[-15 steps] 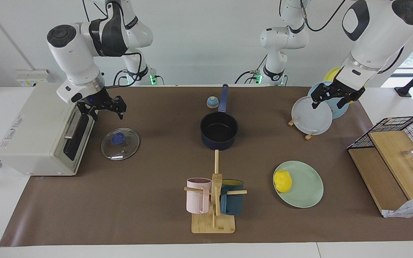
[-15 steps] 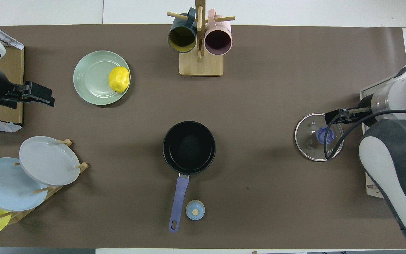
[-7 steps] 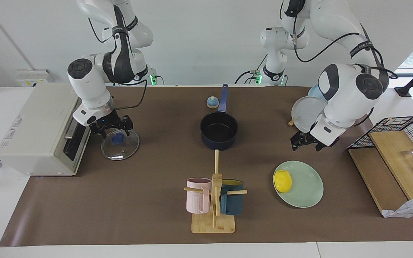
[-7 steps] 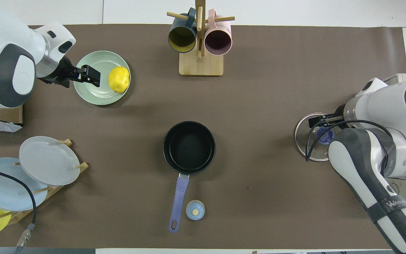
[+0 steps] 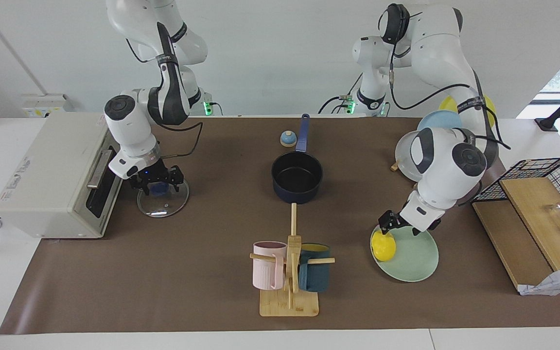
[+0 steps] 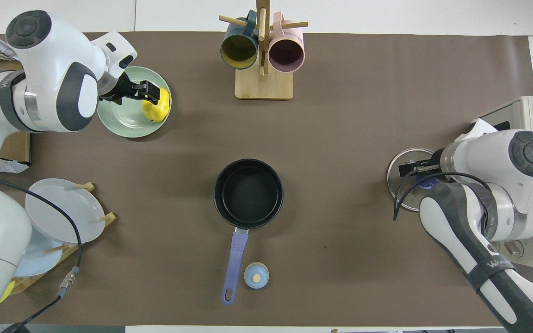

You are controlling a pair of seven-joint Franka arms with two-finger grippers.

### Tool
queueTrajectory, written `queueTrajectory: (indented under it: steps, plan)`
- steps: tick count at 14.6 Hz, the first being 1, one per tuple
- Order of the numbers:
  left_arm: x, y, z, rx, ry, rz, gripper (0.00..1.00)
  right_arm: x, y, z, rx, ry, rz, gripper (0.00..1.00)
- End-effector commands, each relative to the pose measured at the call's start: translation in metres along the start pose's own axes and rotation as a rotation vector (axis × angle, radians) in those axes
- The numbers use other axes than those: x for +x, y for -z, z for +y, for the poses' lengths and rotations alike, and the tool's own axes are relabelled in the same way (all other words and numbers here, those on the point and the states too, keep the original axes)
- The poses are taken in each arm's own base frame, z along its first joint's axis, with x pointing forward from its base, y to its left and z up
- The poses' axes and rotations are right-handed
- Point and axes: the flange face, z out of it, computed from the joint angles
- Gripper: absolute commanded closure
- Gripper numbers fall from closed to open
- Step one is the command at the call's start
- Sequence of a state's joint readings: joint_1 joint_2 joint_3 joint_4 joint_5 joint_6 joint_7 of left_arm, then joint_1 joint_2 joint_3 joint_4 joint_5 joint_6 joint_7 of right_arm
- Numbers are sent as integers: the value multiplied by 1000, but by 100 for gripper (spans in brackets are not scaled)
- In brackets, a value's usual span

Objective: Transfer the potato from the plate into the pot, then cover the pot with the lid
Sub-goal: 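Grasp the yellow potato with the left gripper while the right gripper grasps the lid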

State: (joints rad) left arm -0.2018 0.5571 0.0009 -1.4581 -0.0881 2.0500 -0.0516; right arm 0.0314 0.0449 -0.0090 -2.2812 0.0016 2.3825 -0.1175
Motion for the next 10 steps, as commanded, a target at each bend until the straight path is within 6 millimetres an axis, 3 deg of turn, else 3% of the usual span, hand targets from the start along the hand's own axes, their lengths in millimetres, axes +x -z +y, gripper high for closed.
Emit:
queueTrajectory:
  steps: [1, 4, 10]
  plan:
    - [10, -15, 8, -9, 15, 23, 0, -8, -2, 6, 0, 70, 16, 0]
    - [11, -17, 11, -15, 15, 54, 0, -13, -7, 11, 0, 168, 7, 0]
    - [7, -32, 10, -2, 11, 61, 0, -28, -18, 24, 1, 153, -2, 0]
